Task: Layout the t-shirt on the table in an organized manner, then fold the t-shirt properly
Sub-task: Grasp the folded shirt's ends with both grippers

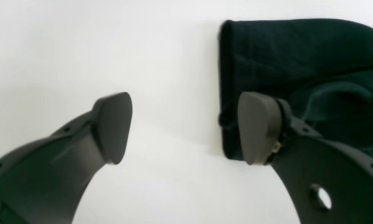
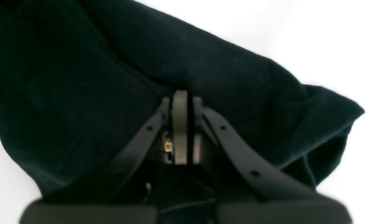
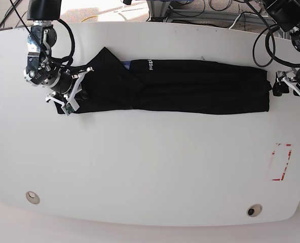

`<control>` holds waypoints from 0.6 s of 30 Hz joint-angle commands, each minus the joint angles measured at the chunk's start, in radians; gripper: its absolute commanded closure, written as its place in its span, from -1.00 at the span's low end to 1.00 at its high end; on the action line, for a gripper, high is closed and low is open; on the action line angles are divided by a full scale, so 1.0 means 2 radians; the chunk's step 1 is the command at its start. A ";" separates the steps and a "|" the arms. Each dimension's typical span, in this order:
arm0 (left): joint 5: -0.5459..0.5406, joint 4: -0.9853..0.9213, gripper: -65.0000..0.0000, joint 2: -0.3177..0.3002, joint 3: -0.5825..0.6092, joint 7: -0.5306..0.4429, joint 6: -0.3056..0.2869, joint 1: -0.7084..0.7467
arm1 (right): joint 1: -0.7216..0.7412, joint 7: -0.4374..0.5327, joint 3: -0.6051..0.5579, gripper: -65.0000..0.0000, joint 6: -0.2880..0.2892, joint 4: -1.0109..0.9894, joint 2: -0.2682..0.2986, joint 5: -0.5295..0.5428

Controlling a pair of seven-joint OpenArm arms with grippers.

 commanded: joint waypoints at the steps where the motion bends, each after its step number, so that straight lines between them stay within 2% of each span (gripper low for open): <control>1: -0.013 -0.010 -0.55 -0.008 0.022 -0.011 -0.001 -0.008 | 0.000 0.009 0.002 0.94 0.001 0.011 0.007 0.007; 11: -0.013 -0.016 -0.55 -0.004 0.070 -0.024 -0.001 -0.009 | -0.004 0.009 0.002 0.94 0.001 0.017 0.007 0.007; 18: -0.013 -0.018 -0.55 0.008 0.077 -0.025 -0.001 -0.010 | -0.012 0.009 0.002 0.94 0.001 0.018 0.007 0.007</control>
